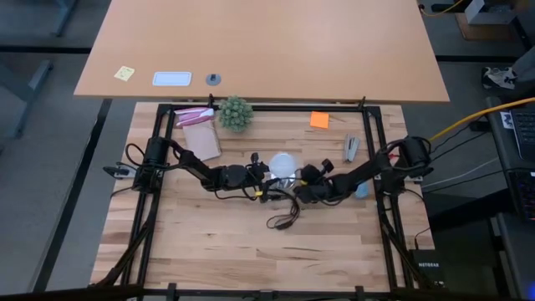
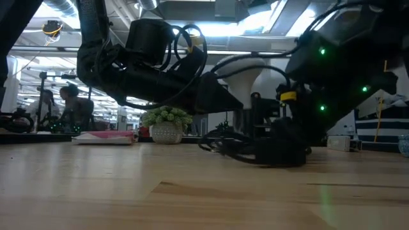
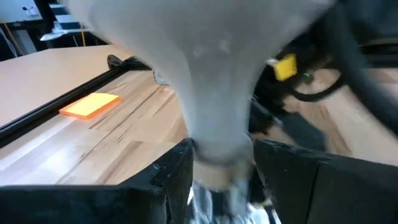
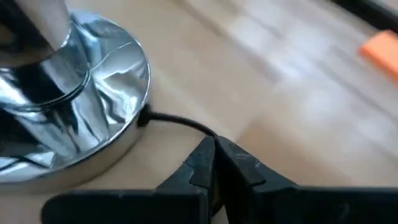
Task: Screw lightbulb
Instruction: Insert the lightbulb into the lamp
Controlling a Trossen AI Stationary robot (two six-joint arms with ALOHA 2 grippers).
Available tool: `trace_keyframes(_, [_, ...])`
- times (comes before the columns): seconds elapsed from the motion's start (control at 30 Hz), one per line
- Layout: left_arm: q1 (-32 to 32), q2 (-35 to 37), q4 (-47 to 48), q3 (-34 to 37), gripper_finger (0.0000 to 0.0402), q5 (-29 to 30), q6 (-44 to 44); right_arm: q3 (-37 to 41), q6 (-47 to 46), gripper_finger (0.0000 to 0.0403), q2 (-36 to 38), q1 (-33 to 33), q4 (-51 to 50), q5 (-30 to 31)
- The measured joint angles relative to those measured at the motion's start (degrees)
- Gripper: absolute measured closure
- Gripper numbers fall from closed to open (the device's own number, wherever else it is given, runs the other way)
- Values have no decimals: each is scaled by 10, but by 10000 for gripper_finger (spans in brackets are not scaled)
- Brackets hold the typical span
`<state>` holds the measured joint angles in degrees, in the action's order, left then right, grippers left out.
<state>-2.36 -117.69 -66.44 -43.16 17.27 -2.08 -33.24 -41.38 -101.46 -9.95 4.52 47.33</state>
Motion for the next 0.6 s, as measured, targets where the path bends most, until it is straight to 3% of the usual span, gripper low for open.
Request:
trace_keyframes(0.2, [-1, 0, 2, 0, 243, -6, -1, 14, 64, 379, -2, 35, 71, 21])
trace_keyframes(0.6, [-1, 0, 3, 0, 243, -2, 2, 13, 88, 379, 1, 55, 90, -46])
